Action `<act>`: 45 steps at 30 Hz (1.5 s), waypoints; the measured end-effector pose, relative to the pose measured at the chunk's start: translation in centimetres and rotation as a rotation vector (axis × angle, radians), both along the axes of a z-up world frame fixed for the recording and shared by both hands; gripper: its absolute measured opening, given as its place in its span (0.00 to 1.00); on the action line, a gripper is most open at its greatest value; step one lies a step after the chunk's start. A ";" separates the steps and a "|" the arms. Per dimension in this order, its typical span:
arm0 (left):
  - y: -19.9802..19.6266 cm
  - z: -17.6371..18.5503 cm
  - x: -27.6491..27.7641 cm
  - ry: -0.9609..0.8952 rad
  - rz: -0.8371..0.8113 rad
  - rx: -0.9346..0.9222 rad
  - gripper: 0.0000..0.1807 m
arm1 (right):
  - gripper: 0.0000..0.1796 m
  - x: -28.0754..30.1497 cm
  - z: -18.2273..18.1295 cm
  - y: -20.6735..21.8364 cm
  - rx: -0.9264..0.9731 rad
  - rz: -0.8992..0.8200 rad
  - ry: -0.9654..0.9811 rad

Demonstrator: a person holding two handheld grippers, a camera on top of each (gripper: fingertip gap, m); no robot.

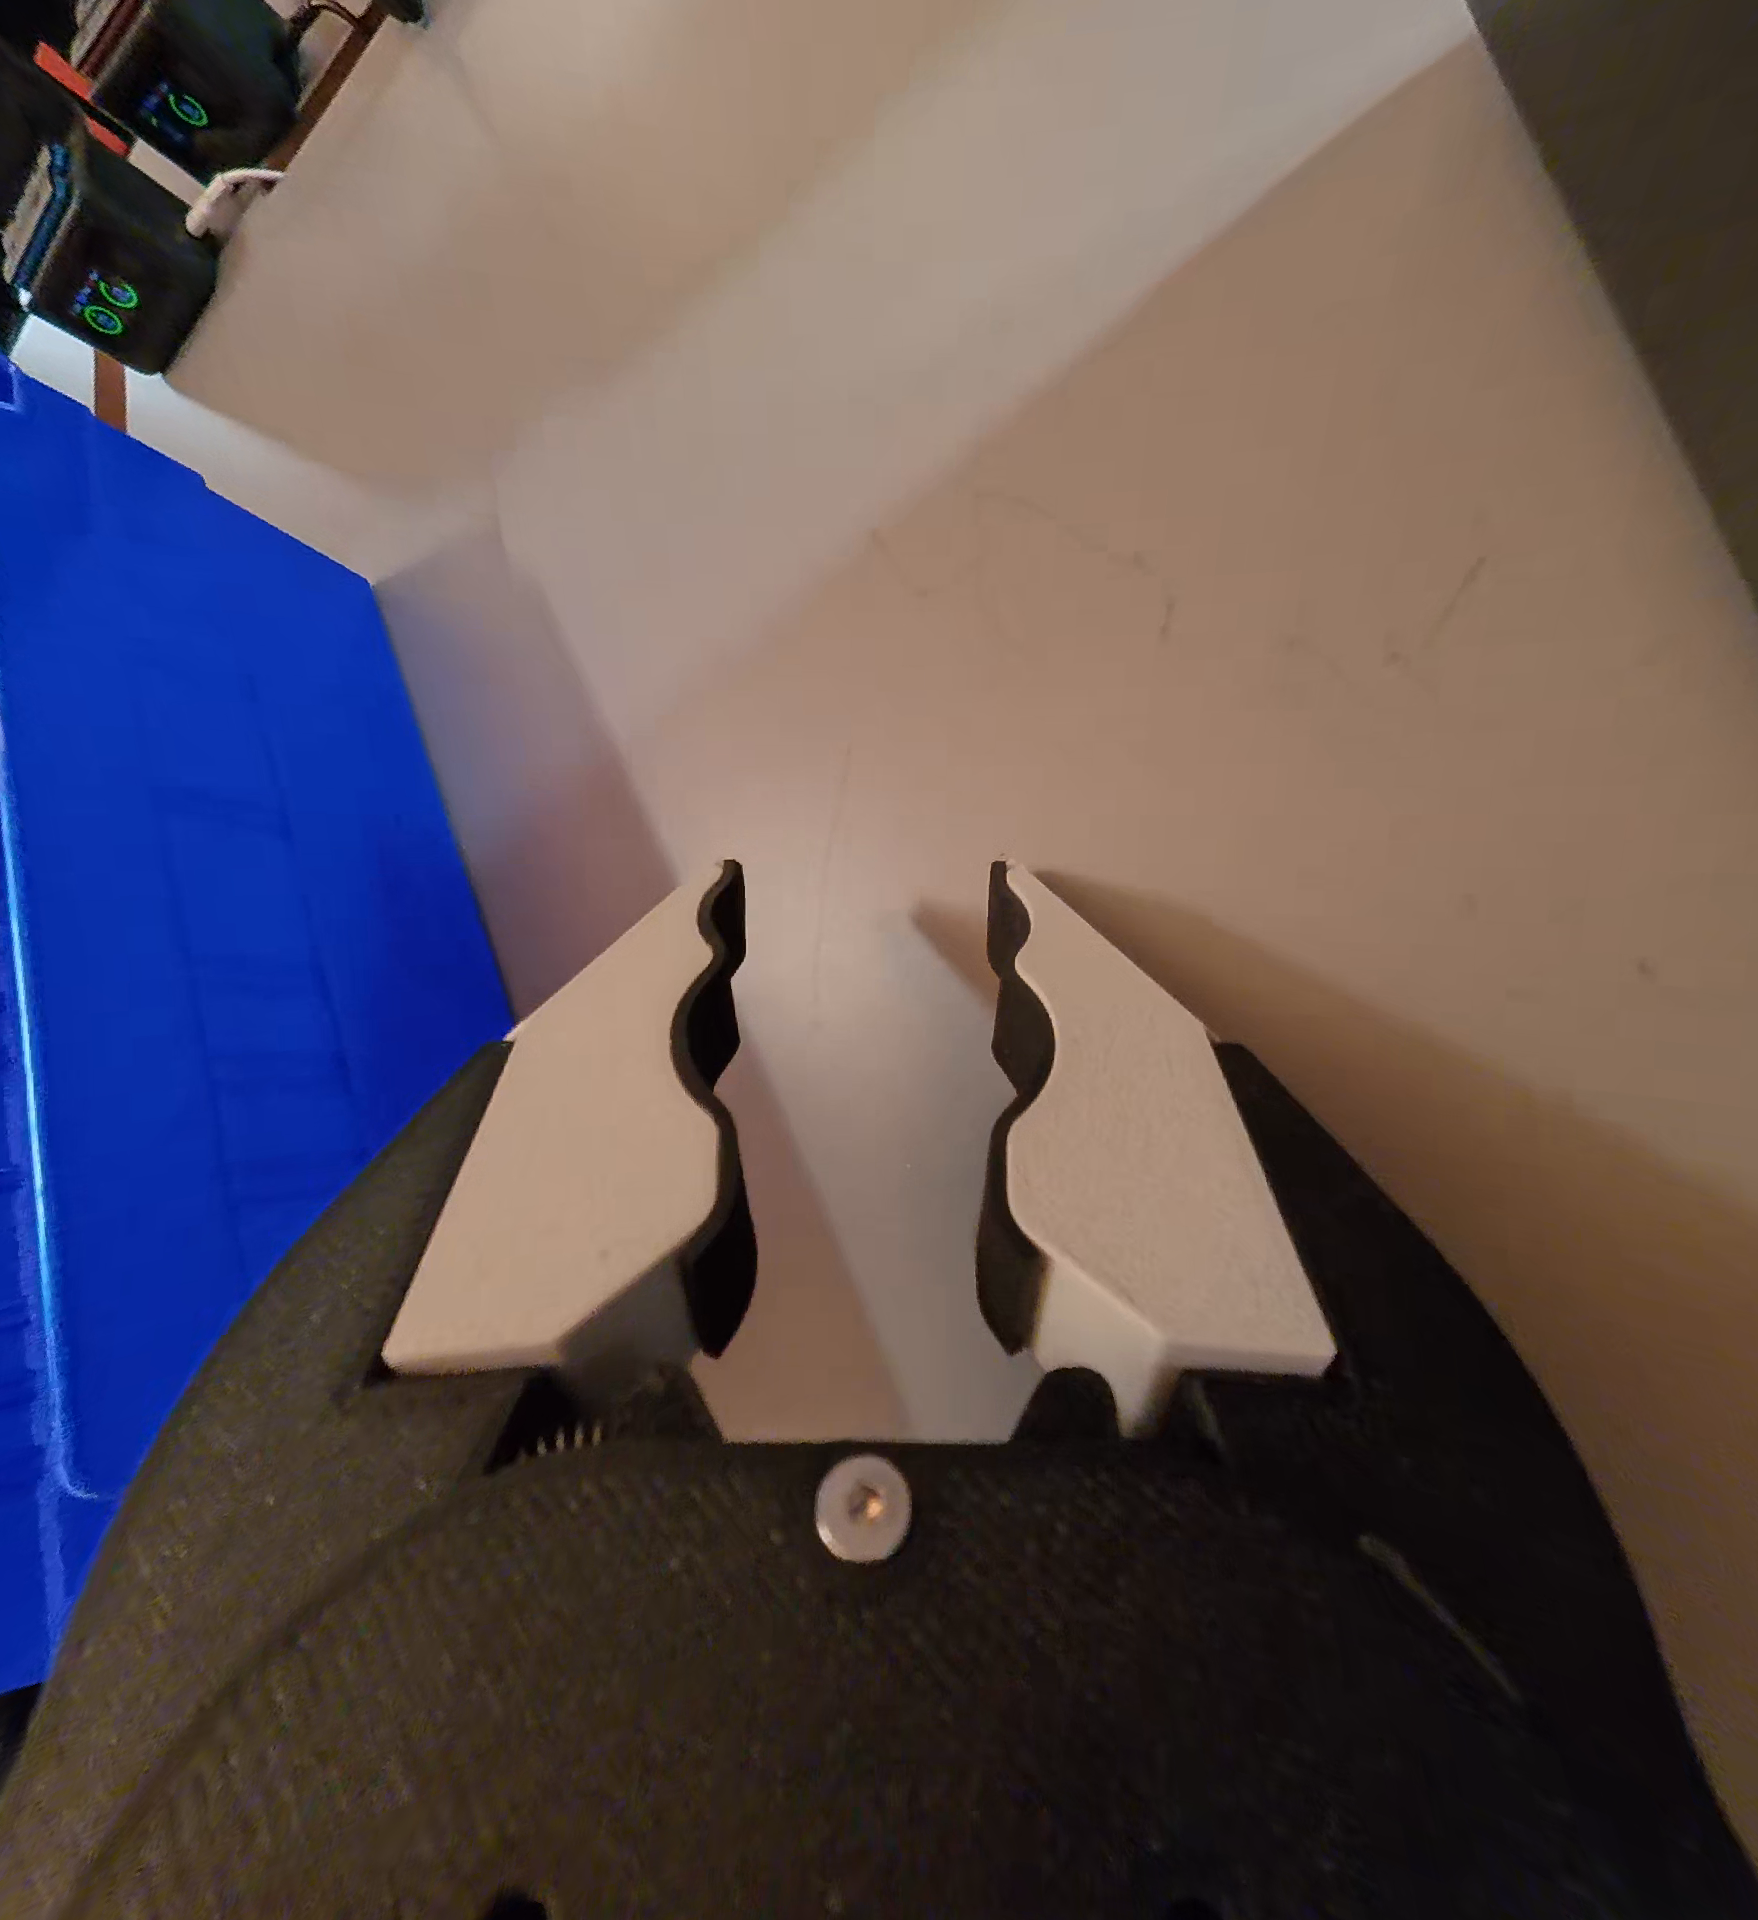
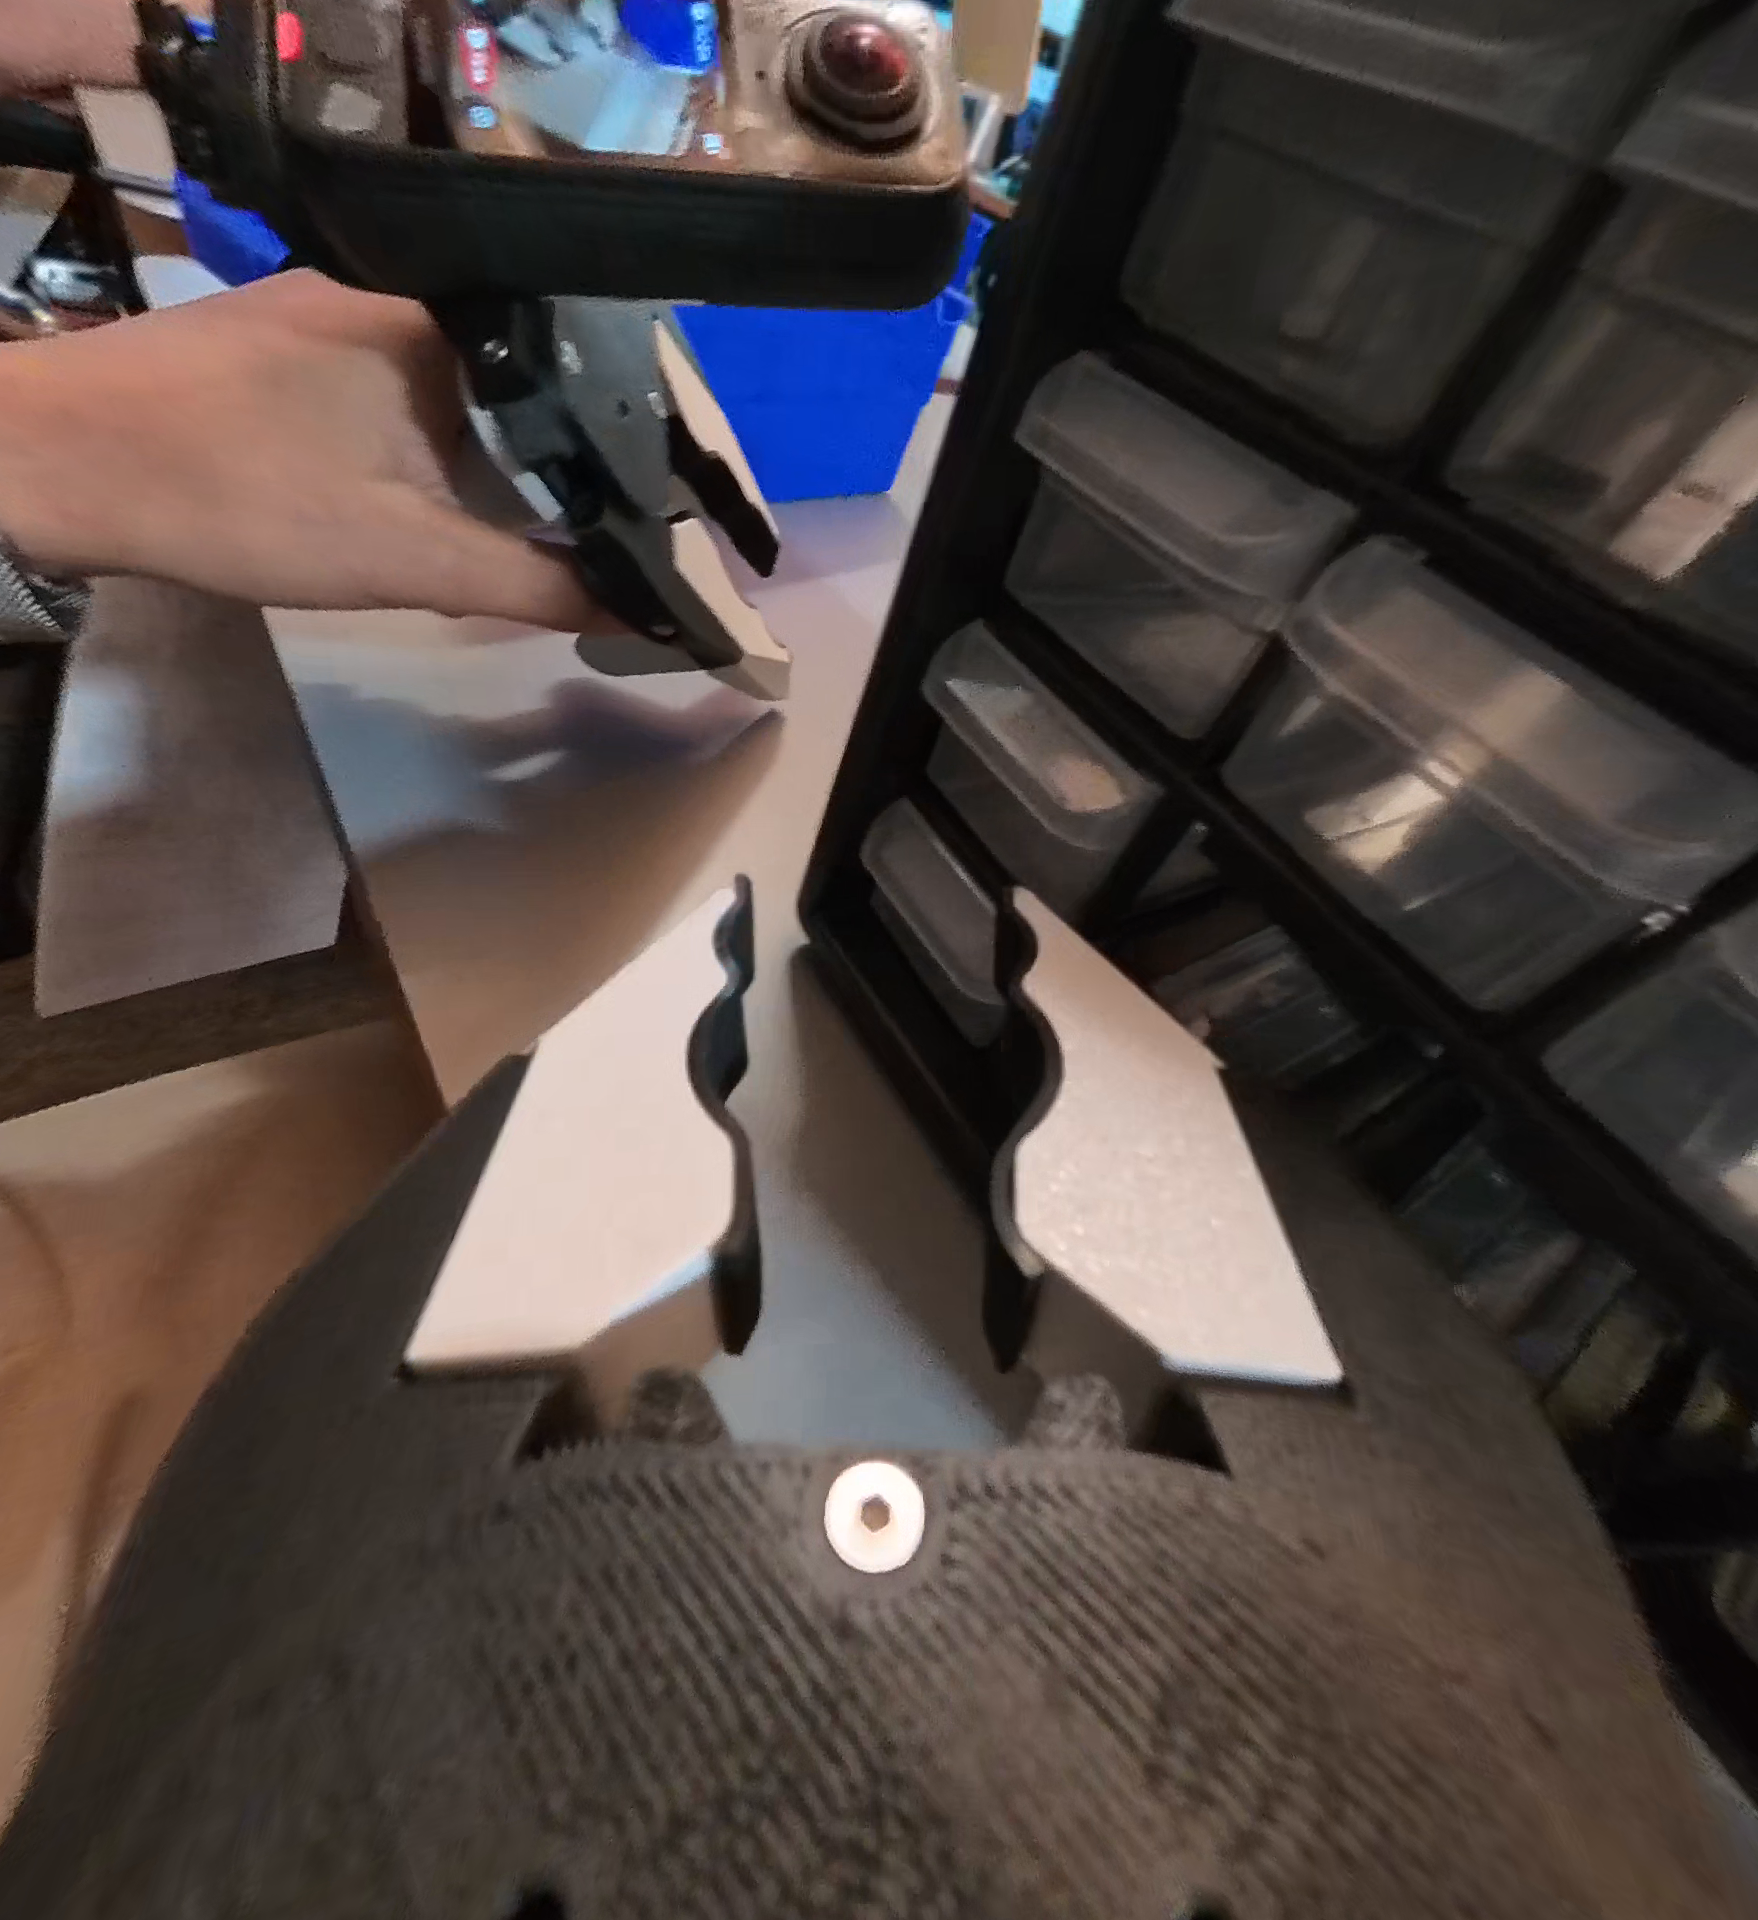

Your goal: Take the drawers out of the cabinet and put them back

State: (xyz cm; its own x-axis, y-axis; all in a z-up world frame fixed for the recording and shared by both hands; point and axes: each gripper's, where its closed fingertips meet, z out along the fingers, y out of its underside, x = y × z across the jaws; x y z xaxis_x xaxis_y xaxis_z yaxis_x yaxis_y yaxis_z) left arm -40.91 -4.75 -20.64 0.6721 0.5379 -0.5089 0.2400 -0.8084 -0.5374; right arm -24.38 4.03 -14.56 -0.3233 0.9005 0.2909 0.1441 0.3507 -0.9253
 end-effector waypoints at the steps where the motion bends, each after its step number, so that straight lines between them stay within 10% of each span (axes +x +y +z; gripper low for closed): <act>1: 0.0 0.0 0.0 -0.001 -0.001 0.000 0.26 | 0.26 0.1 -0.1 -0.3 0.001 0.015 -0.007; 21: -1.5 1.7 -0.6 0.042 0.049 -0.054 0.25 | 0.25 1.1 -1.2 -2.4 0.069 0.119 -0.042; 38: -7.7 13.3 -2.0 -0.327 -0.050 0.785 0.21 | 0.25 1.4 -1.5 -3.3 0.085 0.146 -0.051; 45: -16.3 11.9 -6.4 -0.080 0.209 0.489 0.23 | 0.24 1.7 -1.6 -3.9 0.083 0.165 -0.056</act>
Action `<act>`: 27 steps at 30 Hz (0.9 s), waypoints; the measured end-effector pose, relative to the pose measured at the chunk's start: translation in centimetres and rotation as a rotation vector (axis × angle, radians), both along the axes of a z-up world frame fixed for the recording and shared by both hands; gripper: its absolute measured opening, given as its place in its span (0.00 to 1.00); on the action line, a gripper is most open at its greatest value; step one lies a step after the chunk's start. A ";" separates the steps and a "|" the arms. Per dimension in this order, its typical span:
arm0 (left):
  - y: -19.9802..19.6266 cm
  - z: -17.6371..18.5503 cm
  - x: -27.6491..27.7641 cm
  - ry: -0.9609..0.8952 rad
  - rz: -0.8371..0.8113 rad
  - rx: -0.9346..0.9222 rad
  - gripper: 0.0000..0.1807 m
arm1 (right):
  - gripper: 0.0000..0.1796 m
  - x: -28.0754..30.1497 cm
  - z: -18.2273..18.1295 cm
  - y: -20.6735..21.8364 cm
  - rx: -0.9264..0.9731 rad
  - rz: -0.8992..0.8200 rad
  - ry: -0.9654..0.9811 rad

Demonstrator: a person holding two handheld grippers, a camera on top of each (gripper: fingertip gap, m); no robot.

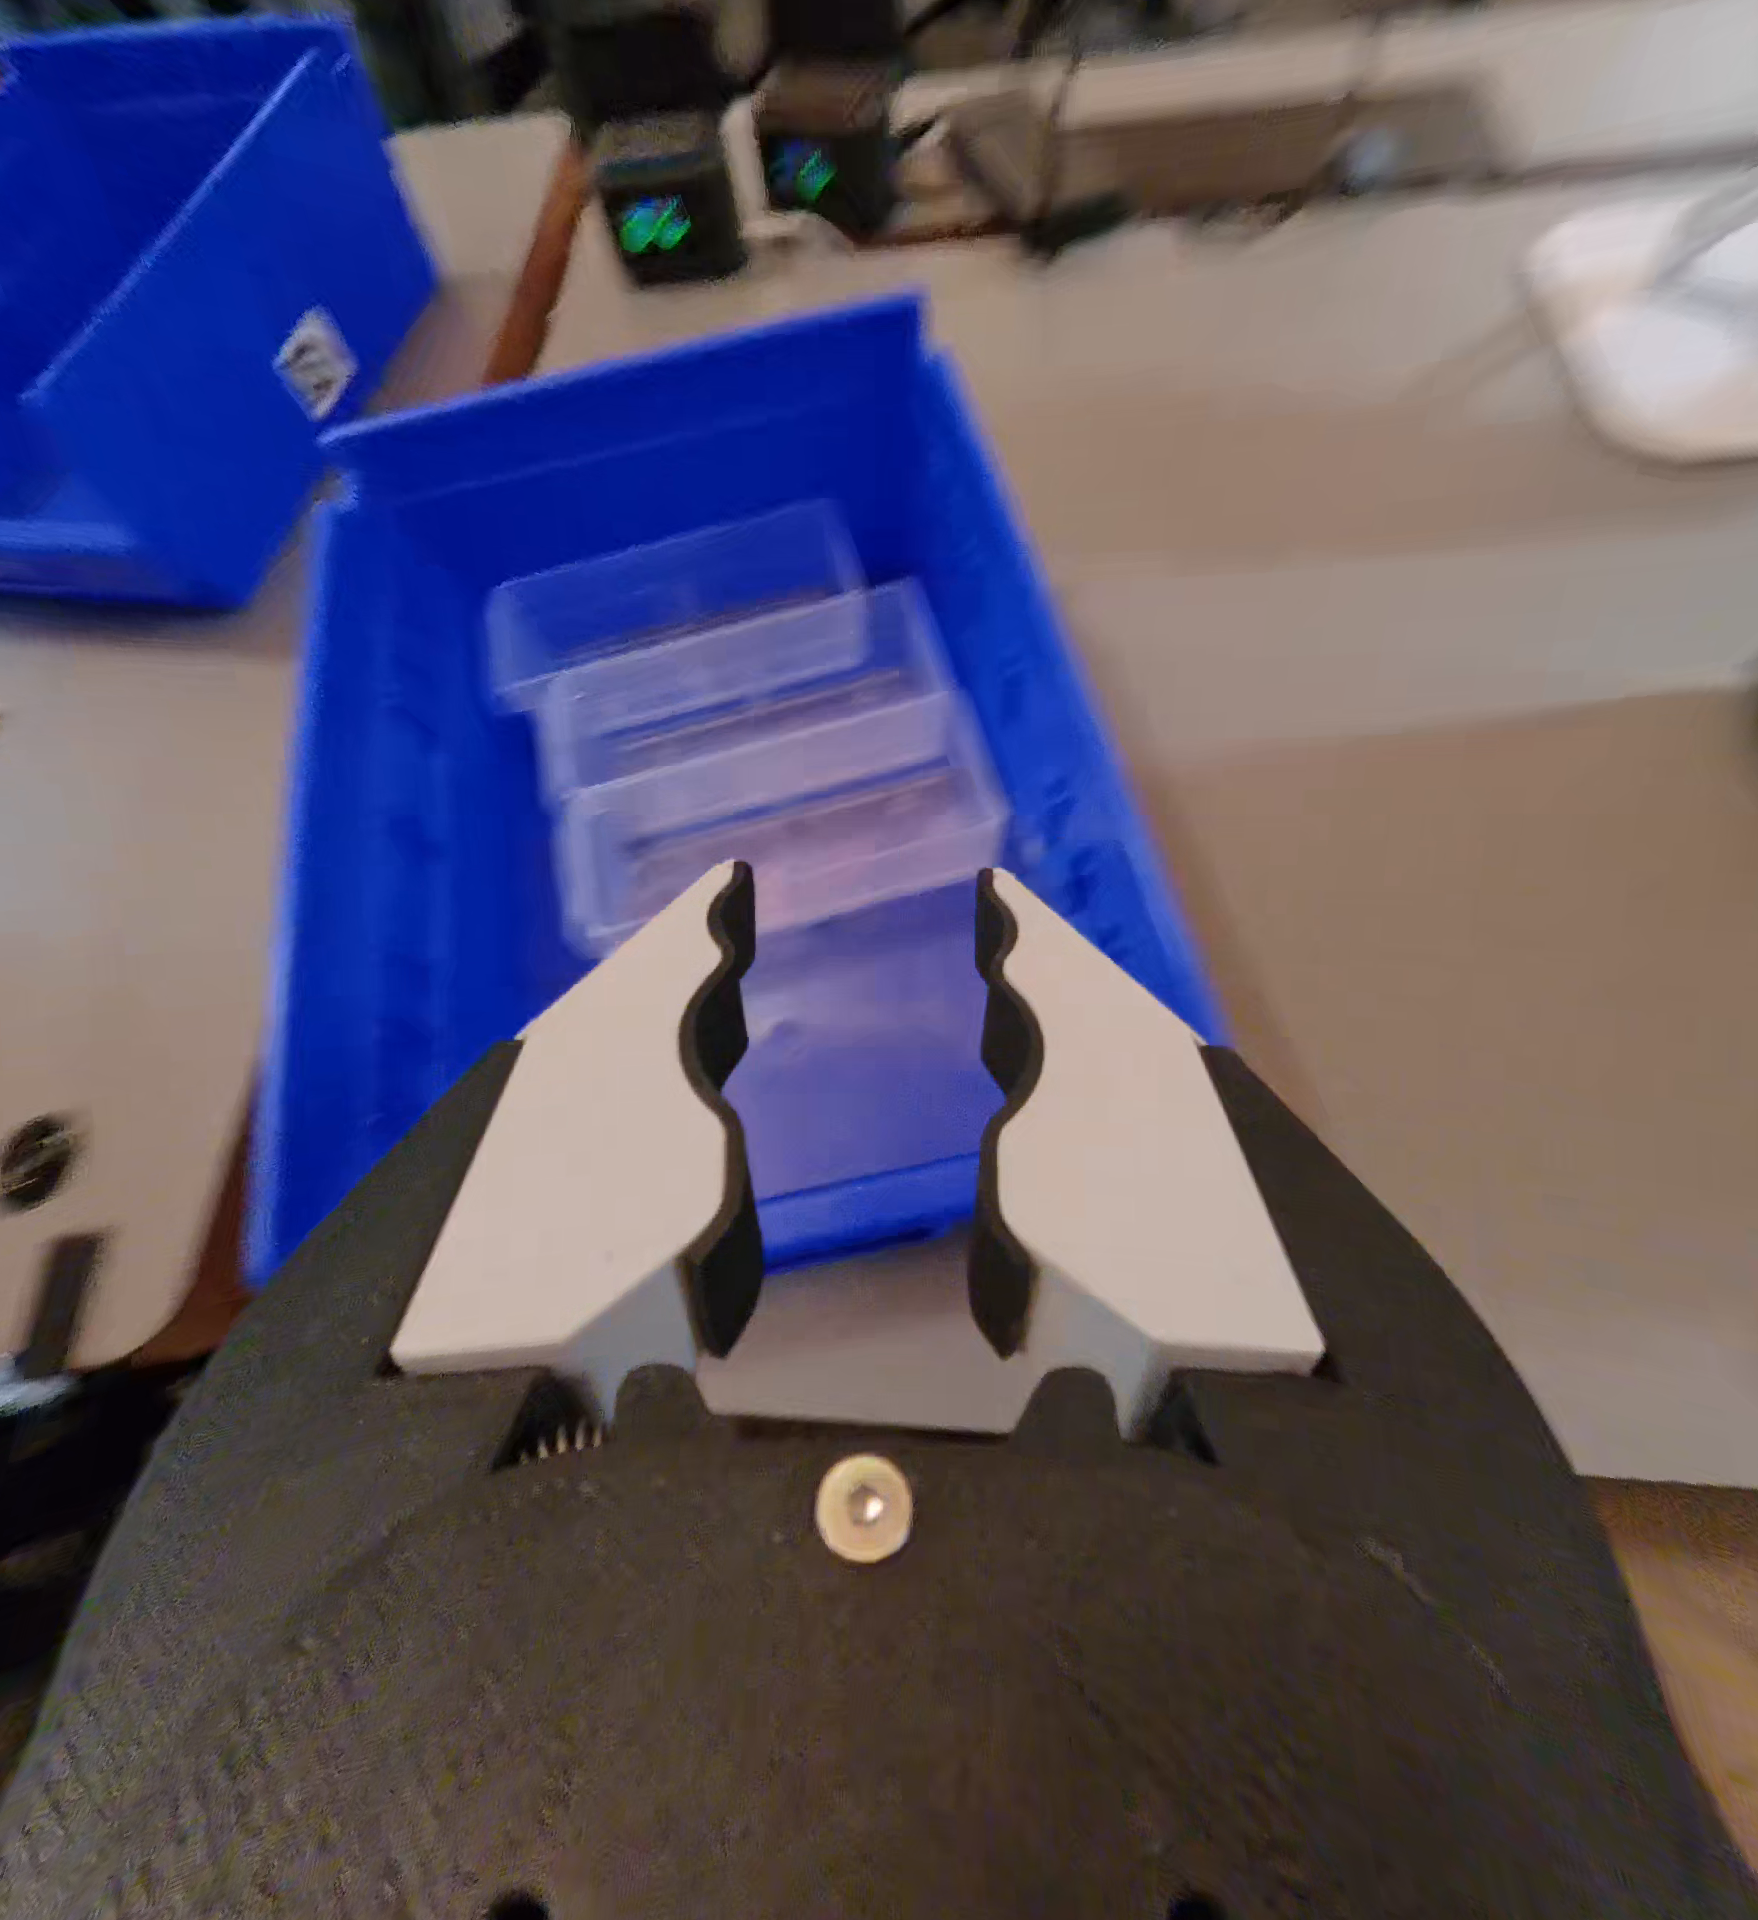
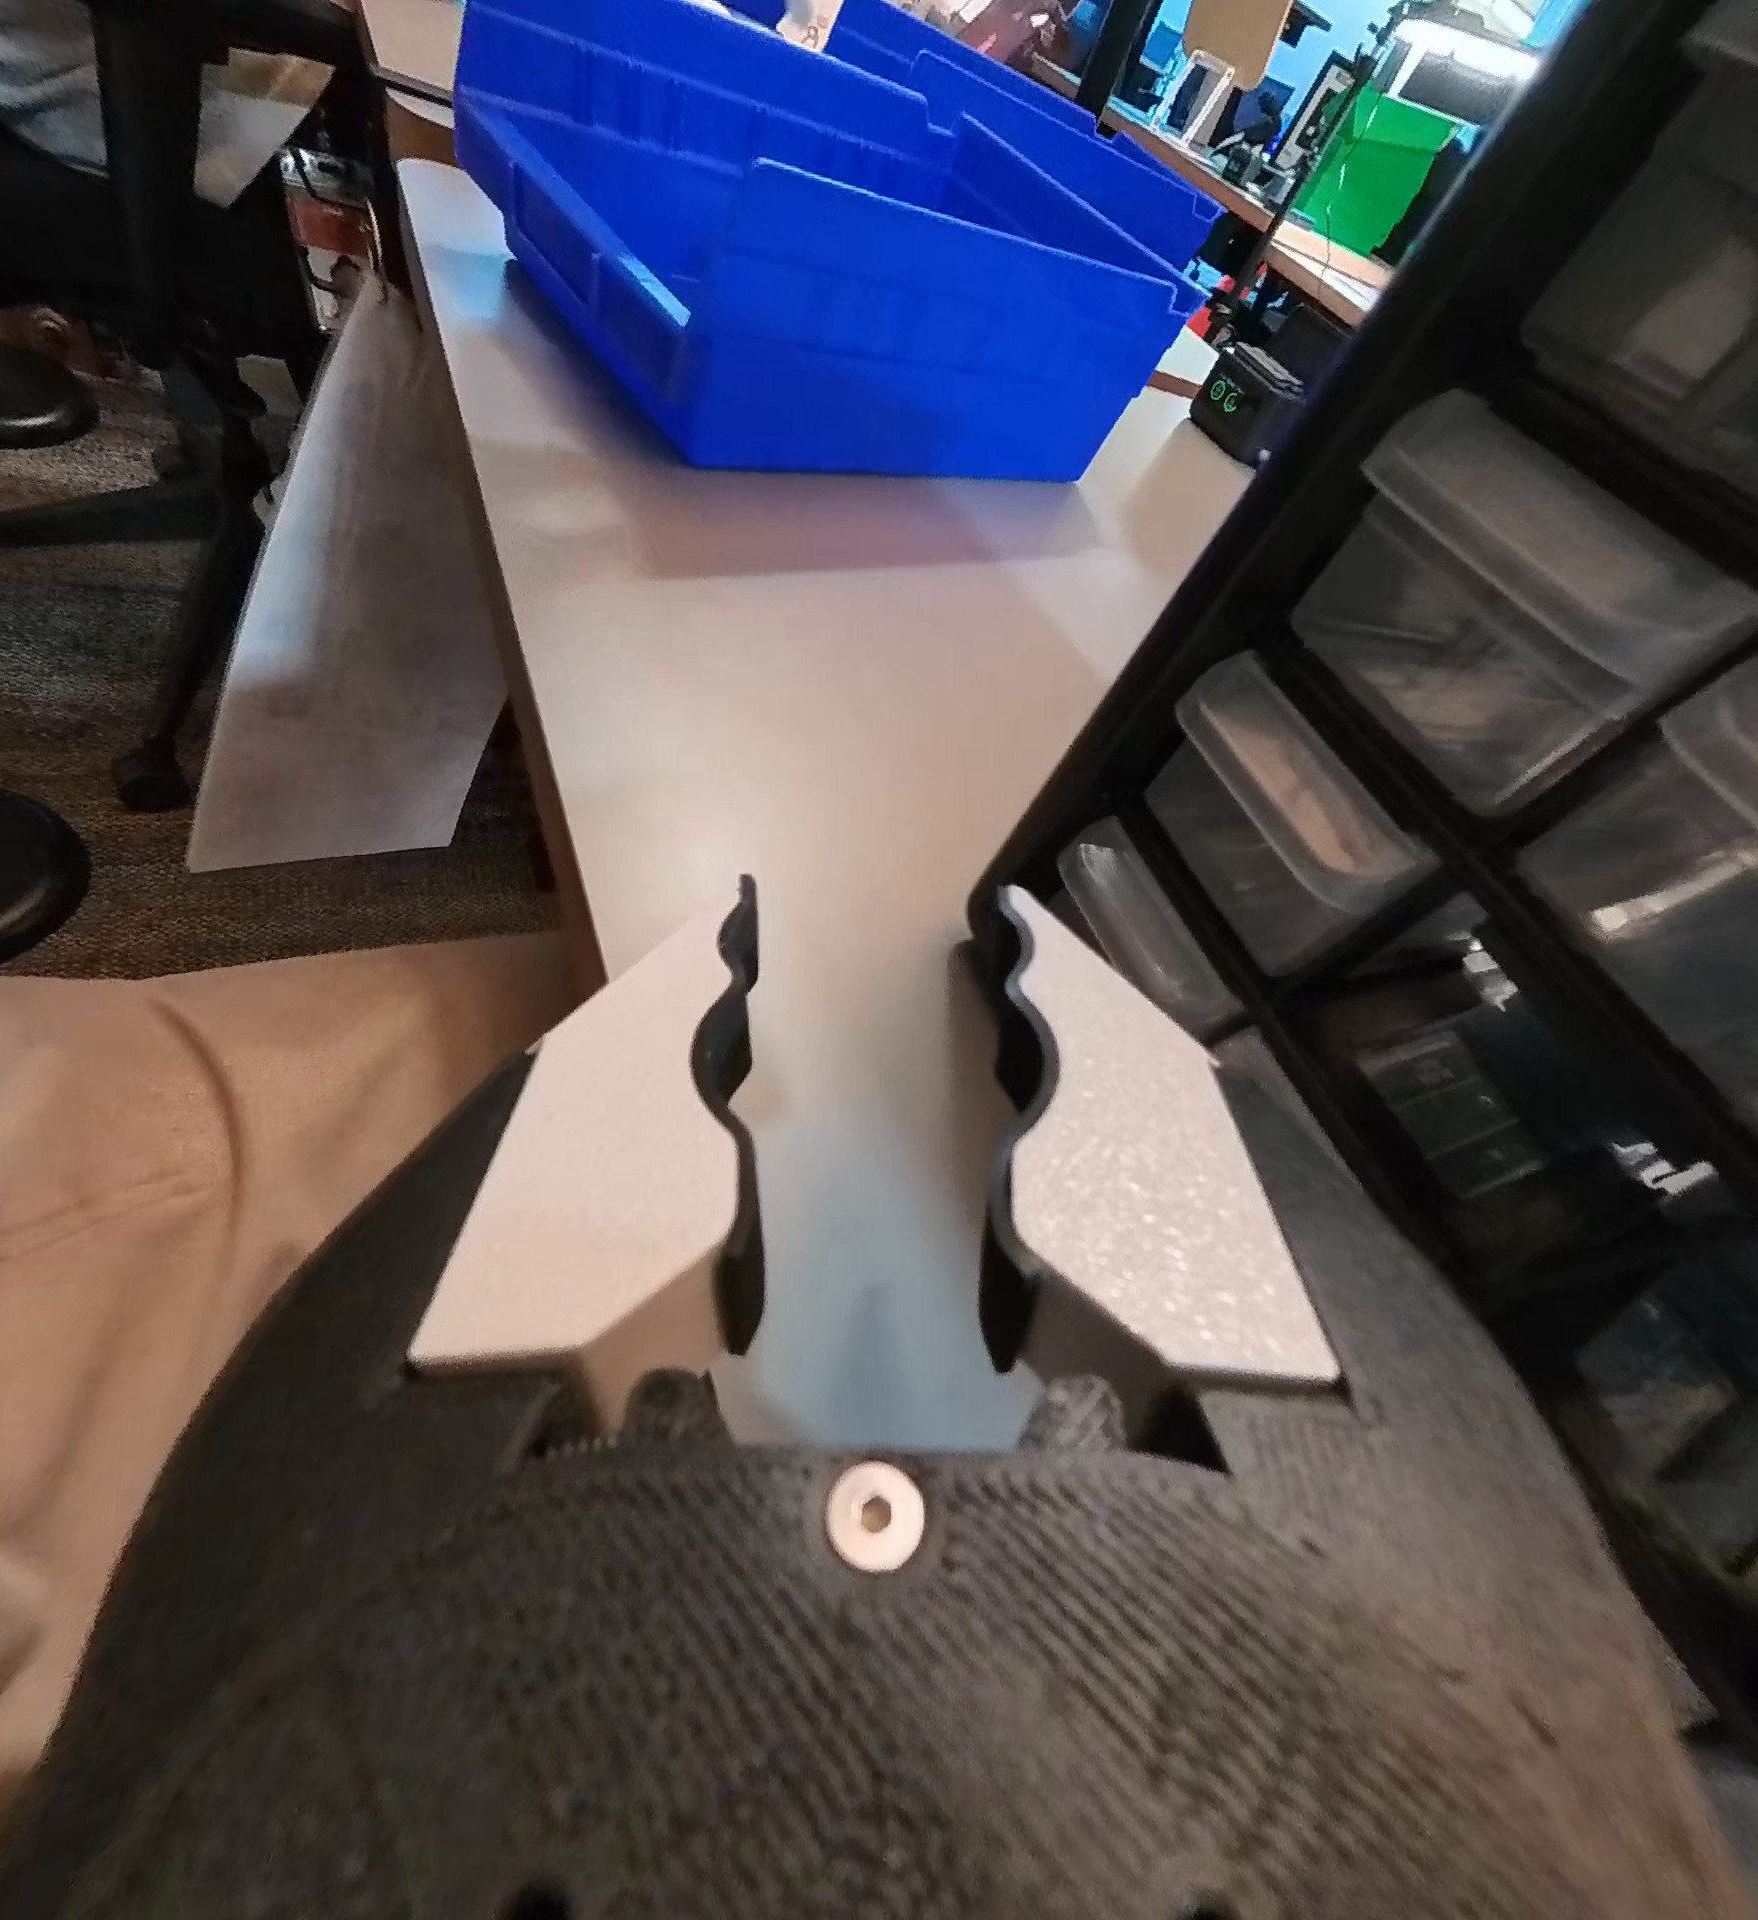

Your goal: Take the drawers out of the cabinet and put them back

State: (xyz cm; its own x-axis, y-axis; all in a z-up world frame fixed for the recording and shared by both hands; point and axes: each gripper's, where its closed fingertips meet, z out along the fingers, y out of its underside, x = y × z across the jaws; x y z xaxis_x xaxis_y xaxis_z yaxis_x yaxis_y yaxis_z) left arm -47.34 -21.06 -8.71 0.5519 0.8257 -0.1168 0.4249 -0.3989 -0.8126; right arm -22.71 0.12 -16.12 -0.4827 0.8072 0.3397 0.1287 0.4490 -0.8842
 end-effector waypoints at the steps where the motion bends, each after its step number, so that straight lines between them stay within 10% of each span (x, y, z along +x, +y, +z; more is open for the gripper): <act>1: -1.1 -1.0 -0.7 0.000 0.038 -0.081 0.23 | 0.24 0.0 0.0 -0.1 0.001 0.003 -0.001; 12: -4.5 -9.7 -5.4 -0.066 0.132 -0.905 0.24 | 0.25 0.1 -0.2 -0.3 0.002 0.007 -0.009; 22: -2.6 -11.2 -5.8 -0.099 0.072 -0.846 0.29 | 0.24 -0.1 -0.2 -0.1 0.000 -0.014 -0.009; 27: -3.1 -10.3 -6.5 -0.040 0.098 -0.824 0.13 | 0.24 0.0 -0.5 -0.3 0.031 -0.009 -0.004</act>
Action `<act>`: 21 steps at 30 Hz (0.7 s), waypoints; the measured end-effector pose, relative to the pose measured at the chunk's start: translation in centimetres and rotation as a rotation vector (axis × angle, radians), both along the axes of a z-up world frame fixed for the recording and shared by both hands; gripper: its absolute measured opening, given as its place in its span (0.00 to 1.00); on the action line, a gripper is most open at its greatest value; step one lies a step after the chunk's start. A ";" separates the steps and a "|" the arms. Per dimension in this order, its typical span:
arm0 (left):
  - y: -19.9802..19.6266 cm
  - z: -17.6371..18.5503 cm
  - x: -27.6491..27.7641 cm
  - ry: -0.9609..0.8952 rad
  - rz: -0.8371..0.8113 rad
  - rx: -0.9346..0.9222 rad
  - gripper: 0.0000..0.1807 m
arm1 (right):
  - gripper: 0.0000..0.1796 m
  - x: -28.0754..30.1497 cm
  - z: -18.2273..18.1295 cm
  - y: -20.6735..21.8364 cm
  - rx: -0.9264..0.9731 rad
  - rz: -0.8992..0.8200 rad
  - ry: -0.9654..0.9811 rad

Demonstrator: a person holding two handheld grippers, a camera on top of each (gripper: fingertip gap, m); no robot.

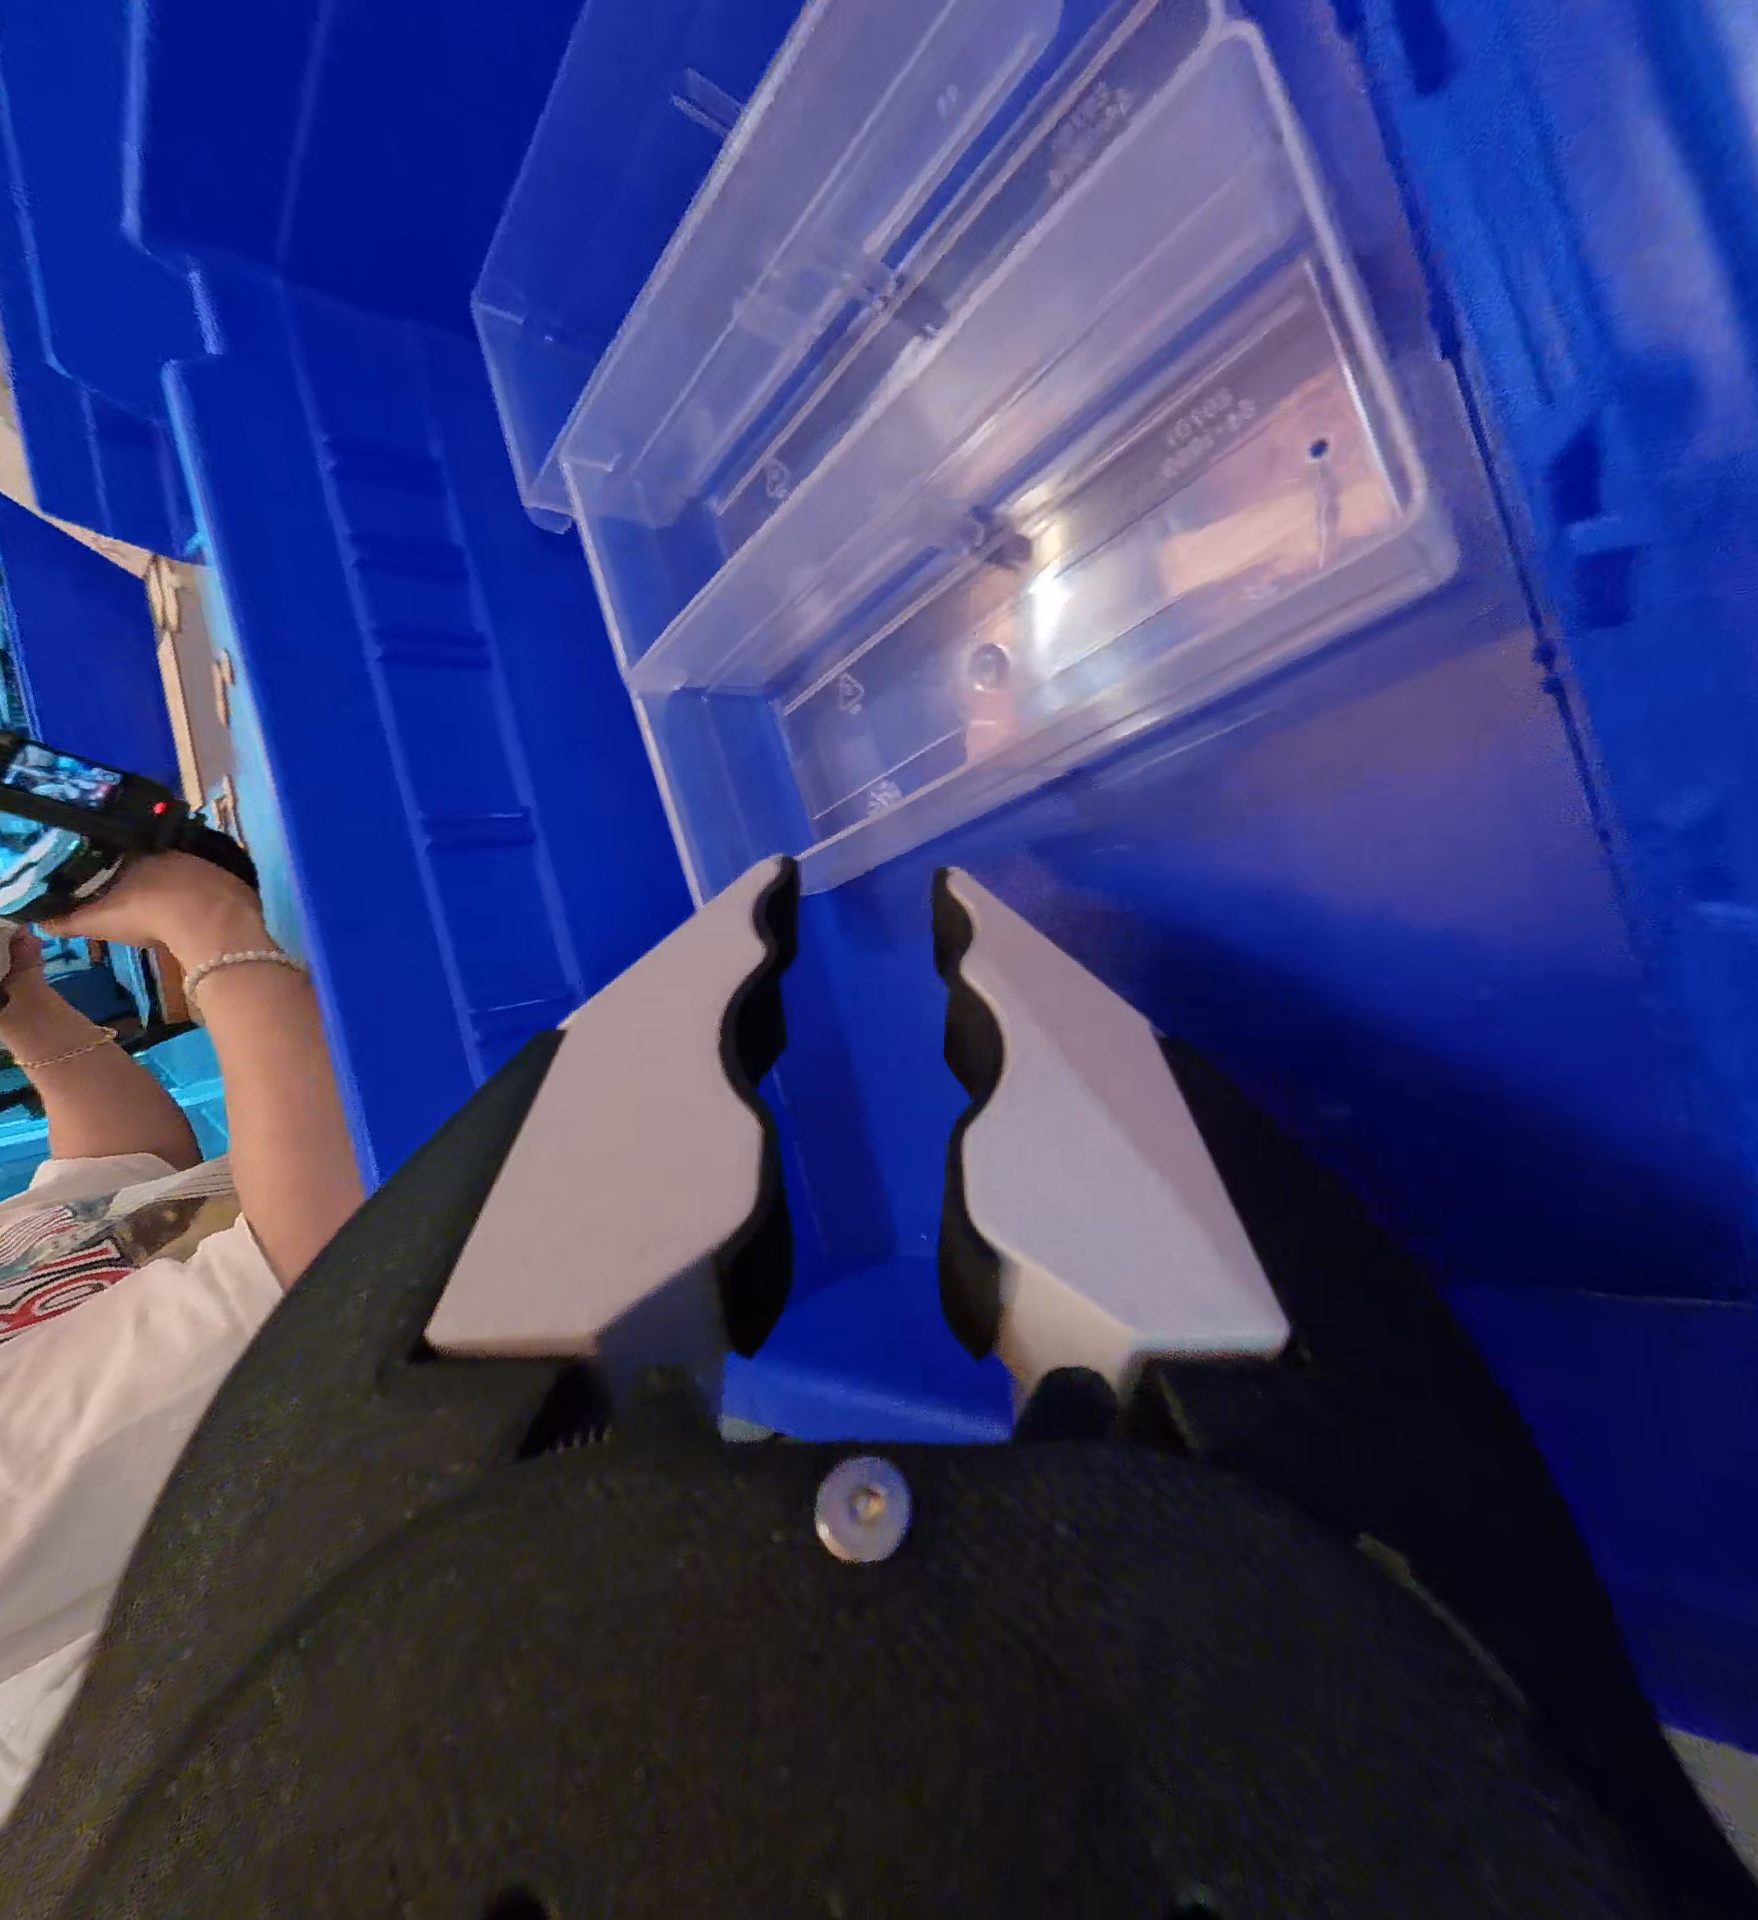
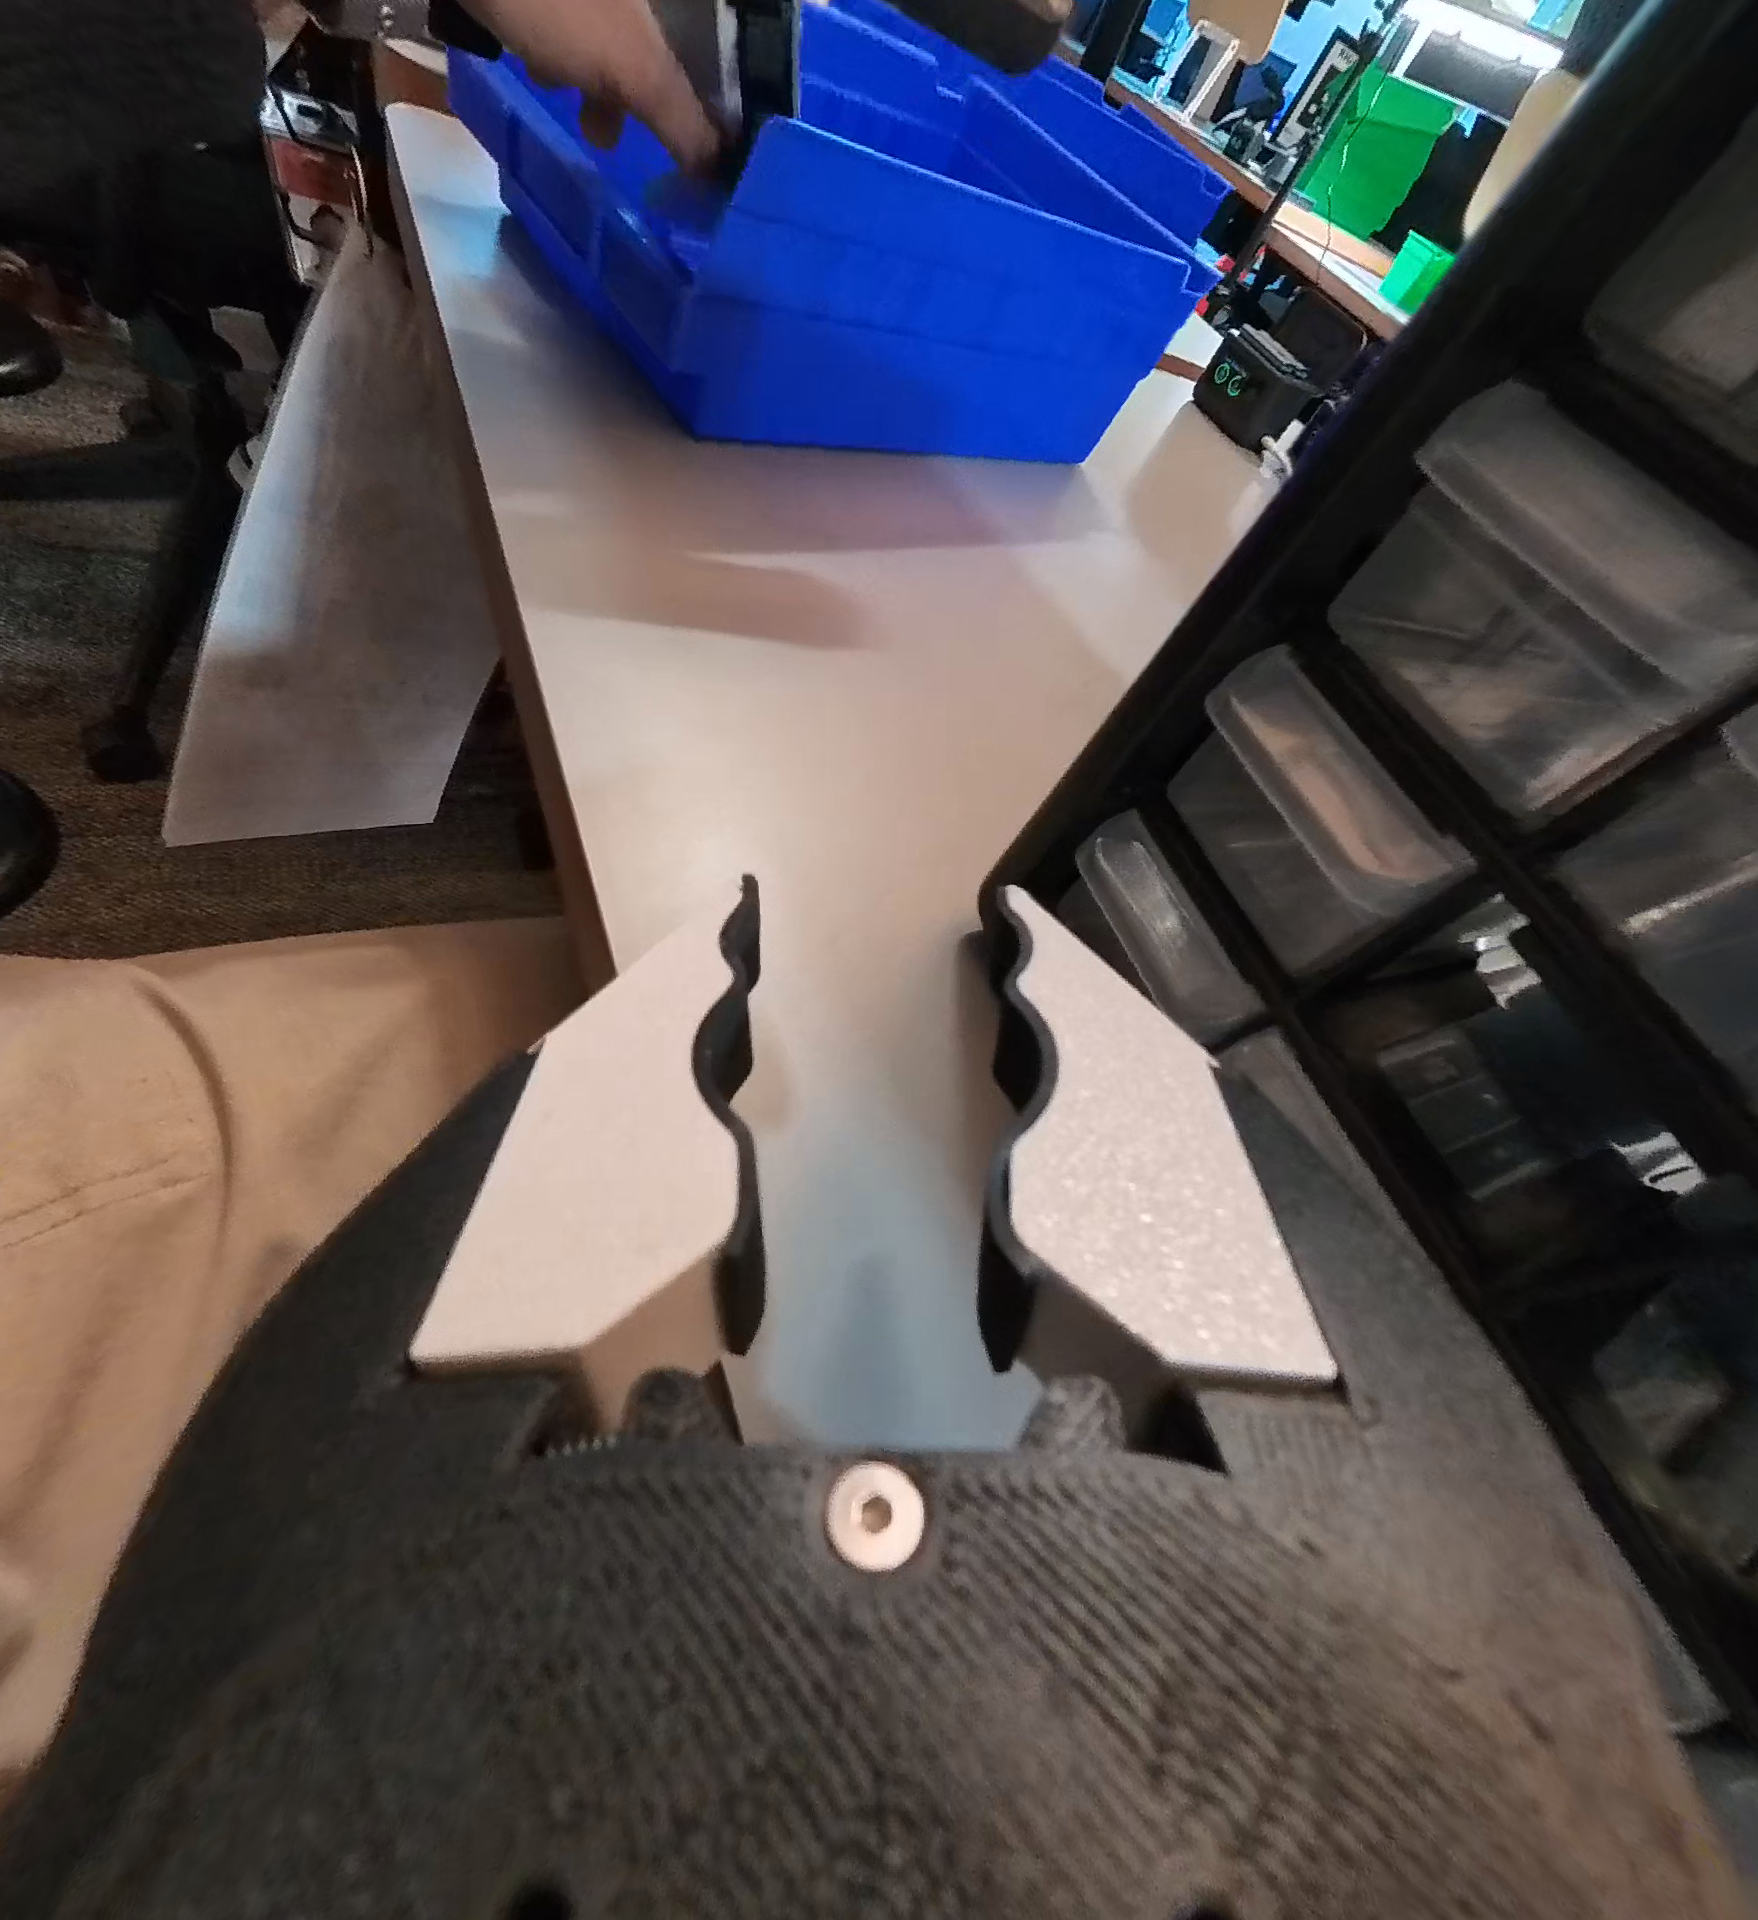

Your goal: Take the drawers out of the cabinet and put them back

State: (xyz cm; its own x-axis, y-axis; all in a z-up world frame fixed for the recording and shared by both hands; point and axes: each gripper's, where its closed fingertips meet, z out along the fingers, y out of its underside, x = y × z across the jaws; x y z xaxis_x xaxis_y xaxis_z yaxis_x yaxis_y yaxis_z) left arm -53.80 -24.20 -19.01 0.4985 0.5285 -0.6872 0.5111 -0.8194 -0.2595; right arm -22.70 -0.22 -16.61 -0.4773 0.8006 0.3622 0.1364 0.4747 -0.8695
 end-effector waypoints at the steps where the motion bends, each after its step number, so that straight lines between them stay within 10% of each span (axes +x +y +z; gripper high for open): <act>1: 0.0 0.4 -0.1 0.017 -0.003 0.022 0.06 | 0.24 0.0 0.0 0.0 0.003 0.001 0.000; 11: 0.4 0.0 1.1 -0.080 -0.056 0.079 0.01 | 0.24 0.0 0.1 0.1 -0.015 0.000 -0.003; 21: 3.5 1.1 0.6 -0.037 -0.234 0.540 0.23 | 0.24 0.1 -0.1 -0.2 0.001 0.012 -0.007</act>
